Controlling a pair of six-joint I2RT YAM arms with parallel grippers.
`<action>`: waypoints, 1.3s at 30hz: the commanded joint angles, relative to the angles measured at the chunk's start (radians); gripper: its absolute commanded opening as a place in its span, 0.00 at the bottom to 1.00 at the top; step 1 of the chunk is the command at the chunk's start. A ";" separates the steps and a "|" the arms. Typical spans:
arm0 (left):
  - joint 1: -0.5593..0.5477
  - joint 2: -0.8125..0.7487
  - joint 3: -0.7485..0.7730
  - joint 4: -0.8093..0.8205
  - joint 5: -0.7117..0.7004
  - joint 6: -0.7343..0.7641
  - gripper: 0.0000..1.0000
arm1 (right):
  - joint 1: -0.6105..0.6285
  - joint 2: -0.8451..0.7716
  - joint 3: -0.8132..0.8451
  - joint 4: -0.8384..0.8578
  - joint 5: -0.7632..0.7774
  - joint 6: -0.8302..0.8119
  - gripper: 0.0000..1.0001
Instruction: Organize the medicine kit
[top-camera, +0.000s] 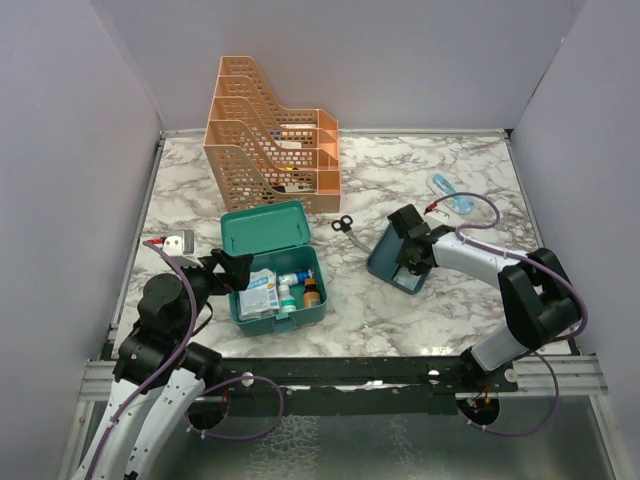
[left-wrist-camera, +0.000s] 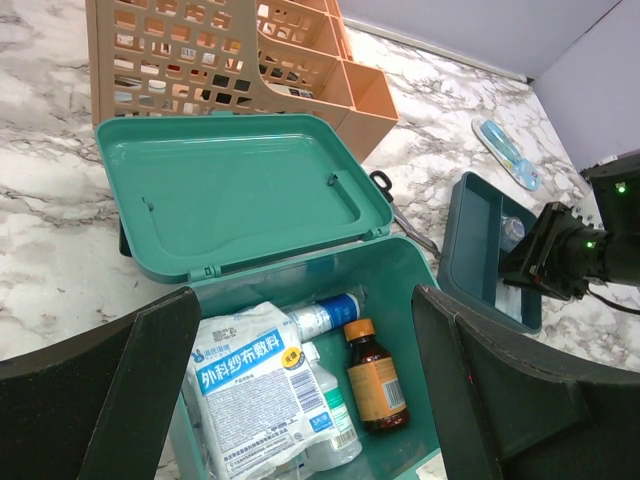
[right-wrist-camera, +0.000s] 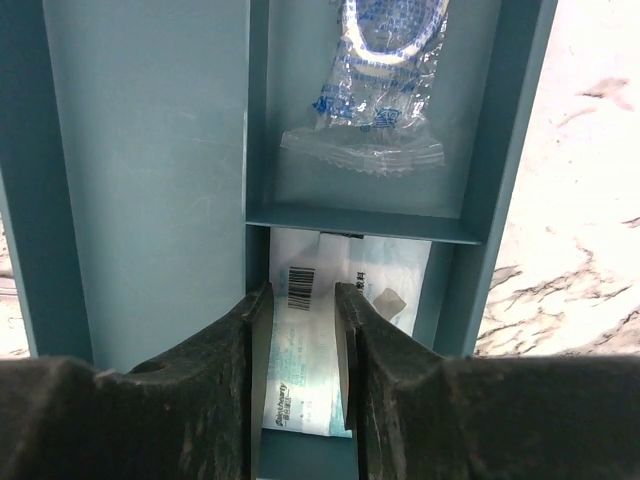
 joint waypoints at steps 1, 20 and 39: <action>0.003 -0.008 -0.004 0.002 -0.019 -0.003 0.90 | -0.009 -0.055 0.030 -0.005 -0.020 -0.017 0.32; 0.003 -0.039 -0.003 -0.005 -0.049 -0.010 0.90 | 0.025 0.139 0.340 0.190 -0.514 -0.612 0.41; 0.003 -0.032 -0.004 -0.005 -0.047 -0.009 0.90 | 0.048 0.440 0.563 0.020 -0.570 -0.842 0.46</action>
